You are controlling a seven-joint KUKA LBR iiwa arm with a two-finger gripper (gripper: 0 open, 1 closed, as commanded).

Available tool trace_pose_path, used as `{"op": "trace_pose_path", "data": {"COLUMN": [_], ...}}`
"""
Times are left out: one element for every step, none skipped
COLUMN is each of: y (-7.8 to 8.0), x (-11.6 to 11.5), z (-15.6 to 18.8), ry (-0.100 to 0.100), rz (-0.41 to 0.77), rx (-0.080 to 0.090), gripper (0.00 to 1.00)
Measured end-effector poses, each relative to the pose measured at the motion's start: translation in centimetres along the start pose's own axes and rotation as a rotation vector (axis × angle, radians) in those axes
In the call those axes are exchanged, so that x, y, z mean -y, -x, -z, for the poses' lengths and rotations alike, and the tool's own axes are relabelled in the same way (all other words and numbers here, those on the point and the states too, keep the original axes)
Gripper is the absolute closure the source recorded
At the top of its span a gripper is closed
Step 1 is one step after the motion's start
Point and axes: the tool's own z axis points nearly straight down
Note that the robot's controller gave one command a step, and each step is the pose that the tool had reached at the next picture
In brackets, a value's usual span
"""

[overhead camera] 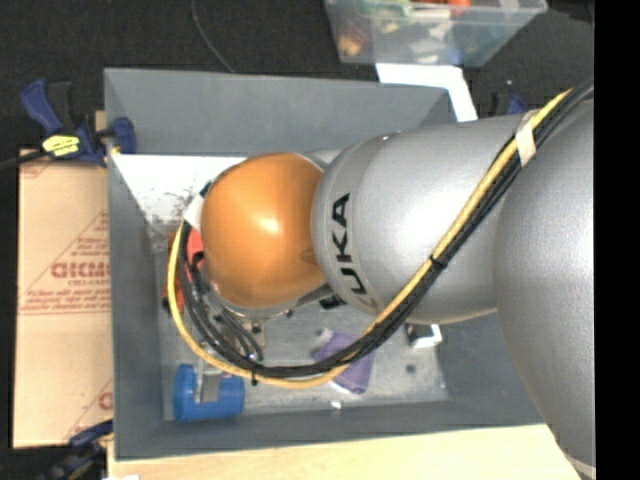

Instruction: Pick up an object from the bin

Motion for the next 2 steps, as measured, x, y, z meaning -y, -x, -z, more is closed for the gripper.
{"op": "trace_pose_path", "data": {"y": [0.2, 0.6], "x": [0.1, -0.1], "z": [0.5, -13.2], "ry": [0.002, 0.007], "rz": [-0.008, 0.081], "rx": [0.007, 0.022], "gripper": [0.00, 0.00]}}
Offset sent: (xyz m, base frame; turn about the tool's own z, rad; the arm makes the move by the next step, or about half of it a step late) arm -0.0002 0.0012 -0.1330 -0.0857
